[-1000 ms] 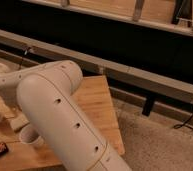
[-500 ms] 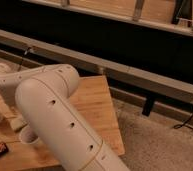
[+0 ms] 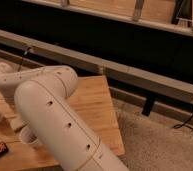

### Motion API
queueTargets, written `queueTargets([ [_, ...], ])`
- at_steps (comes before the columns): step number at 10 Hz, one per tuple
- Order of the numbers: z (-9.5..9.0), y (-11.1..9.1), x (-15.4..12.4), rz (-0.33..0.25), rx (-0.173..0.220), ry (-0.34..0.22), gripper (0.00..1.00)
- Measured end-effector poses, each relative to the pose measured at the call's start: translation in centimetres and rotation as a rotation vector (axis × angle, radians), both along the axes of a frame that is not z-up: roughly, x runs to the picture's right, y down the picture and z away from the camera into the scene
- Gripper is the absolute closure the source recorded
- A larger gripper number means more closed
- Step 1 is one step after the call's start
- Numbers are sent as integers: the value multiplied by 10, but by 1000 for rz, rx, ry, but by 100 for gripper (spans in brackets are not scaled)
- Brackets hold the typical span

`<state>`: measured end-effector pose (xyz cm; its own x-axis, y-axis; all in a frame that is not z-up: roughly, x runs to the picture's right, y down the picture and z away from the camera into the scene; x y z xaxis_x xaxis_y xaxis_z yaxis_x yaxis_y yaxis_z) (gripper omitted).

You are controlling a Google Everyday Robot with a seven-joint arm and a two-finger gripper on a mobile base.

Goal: Push the ceramic bowl across the table

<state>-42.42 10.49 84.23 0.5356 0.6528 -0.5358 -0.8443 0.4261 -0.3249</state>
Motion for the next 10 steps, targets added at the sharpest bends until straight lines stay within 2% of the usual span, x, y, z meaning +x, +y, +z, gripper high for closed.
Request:
queueTargets([
  [3, 4, -3, -8, -14, 6, -3, 35],
  [10, 19, -1, -10, -27, -21, 24, 35],
])
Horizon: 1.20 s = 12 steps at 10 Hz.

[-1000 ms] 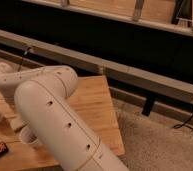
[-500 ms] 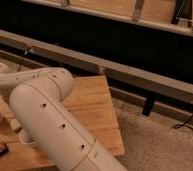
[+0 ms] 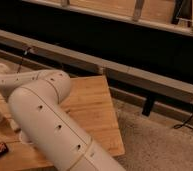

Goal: Push the ceramic bowl across the table

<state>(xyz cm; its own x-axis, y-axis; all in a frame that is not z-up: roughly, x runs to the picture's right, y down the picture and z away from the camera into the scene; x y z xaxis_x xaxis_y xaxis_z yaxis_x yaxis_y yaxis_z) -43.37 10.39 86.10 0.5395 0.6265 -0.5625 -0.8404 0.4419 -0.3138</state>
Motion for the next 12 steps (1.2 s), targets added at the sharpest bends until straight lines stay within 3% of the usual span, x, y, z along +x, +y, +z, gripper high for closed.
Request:
queueTargets([
  [5, 5, -12, -5, 28, 4, -28, 35],
  [8, 9, -5, 7, 9, -10, -13, 35],
  [12, 9, -7, 7, -4, 3, -24, 35],
])
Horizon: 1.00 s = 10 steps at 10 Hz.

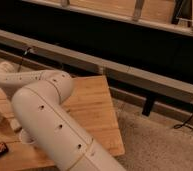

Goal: Push the ceramic bowl across the table

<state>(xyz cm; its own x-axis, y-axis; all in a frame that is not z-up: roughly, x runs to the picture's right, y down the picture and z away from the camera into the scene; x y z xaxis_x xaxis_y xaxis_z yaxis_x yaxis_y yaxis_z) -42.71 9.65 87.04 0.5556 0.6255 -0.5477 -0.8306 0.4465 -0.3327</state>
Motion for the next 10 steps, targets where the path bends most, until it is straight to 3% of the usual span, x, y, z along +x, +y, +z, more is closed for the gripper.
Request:
queueTargets([
  [10, 10, -6, -16, -14, 10, -12, 35],
])
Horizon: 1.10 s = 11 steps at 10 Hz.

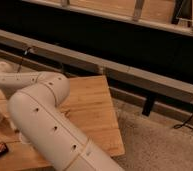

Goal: Push the ceramic bowl across the table

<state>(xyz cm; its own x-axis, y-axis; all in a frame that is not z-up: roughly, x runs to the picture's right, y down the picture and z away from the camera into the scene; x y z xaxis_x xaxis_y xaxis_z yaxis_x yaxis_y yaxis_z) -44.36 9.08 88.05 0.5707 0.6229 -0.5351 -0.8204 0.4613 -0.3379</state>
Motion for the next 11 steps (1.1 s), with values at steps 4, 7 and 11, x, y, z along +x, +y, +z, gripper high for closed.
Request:
queueTargets([
  [4, 4, -2, -1, 7, -5, 7, 35],
  [7, 8, -3, -1, 18, -6, 10, 35],
  [11, 10, -6, -8, 23, -1, 3, 35],
])
